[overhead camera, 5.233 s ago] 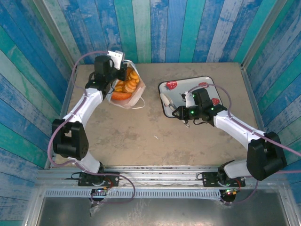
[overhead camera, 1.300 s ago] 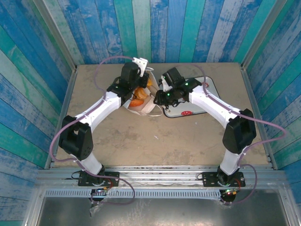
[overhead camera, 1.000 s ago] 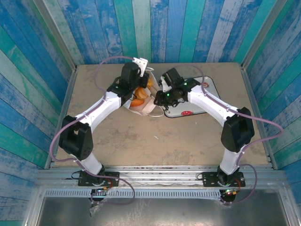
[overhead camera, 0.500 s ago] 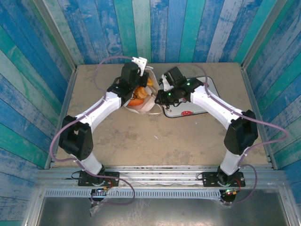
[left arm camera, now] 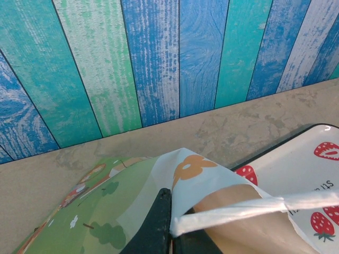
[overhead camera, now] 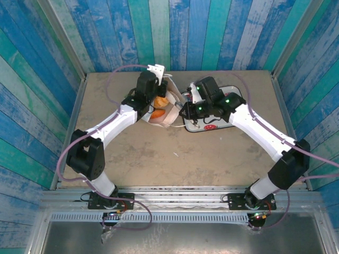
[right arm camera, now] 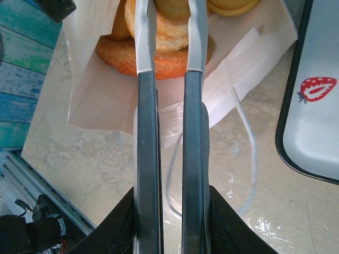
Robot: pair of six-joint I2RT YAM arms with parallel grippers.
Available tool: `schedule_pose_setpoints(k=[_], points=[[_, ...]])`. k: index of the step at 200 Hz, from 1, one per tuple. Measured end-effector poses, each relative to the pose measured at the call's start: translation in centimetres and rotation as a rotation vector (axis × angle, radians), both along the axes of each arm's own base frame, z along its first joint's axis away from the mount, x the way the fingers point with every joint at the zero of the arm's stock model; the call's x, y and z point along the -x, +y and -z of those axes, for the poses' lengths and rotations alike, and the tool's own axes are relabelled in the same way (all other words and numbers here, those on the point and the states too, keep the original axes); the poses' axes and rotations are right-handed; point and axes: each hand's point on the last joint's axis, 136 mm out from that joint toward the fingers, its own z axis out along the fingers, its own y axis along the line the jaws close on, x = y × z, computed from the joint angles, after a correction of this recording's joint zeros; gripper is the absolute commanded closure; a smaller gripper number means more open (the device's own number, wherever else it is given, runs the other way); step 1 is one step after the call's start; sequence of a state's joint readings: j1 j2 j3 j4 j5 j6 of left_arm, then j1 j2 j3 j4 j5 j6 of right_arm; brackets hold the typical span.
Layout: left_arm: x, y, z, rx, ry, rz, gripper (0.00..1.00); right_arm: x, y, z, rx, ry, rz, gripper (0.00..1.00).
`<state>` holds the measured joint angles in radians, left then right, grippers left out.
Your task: Take the fake bread out of the paper bag
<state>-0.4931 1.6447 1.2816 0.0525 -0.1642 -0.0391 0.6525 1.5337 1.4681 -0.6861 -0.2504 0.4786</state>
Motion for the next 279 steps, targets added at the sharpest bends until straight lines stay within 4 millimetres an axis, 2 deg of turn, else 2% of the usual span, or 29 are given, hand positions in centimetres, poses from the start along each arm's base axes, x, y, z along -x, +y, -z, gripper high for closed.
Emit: schedule_pose_setpoints(k=[42,78,110,149,168,187,209,244,279], points=[[-0.1,0.2,0.2,0.013,-0.004,-0.015,1.00,0.7,-1.9,-2.3,-0.007,-0.055,0.048,0.89],[-0.1,0.6,0.8,0.016,-0.009,-0.044,1.00,1.5,-4.4,-3.3,-0.029,-0.065,0.103,0.89],[0.0,1.2,1.9,0.014,0.001,-0.077,1.00,2.4,-8.0,-4.5,-0.064,-0.077,0.181,0.88],[-0.1,1.6,1.9,0.019,-0.002,-0.100,1.00,3.5,-13.7,-6.6,-0.091,-0.114,0.316,0.85],[-0.1,1.6,1.9,0.019,-0.002,-0.101,1.00,3.5,-15.7,-6.9,-0.103,-0.123,0.375,0.85],[-0.1,1.6,1.9,0.018,-0.003,-0.103,1.00,2.9,-16.8,-5.8,-0.106,-0.087,0.413,0.85],[-0.1,1.6,1.9,0.020,-0.004,-0.098,1.00,1.5,-17.0,-3.1,-0.121,0.015,0.425,0.85],[0.0,1.2,2.1,0.025,0.002,-0.077,1.00,-1.4,-16.0,1.5,-0.175,0.207,0.395,0.84],[0.1,1.0,2.1,0.028,0.004,-0.067,0.99,-3.3,-14.6,5.2,-0.232,0.353,0.355,0.80]])
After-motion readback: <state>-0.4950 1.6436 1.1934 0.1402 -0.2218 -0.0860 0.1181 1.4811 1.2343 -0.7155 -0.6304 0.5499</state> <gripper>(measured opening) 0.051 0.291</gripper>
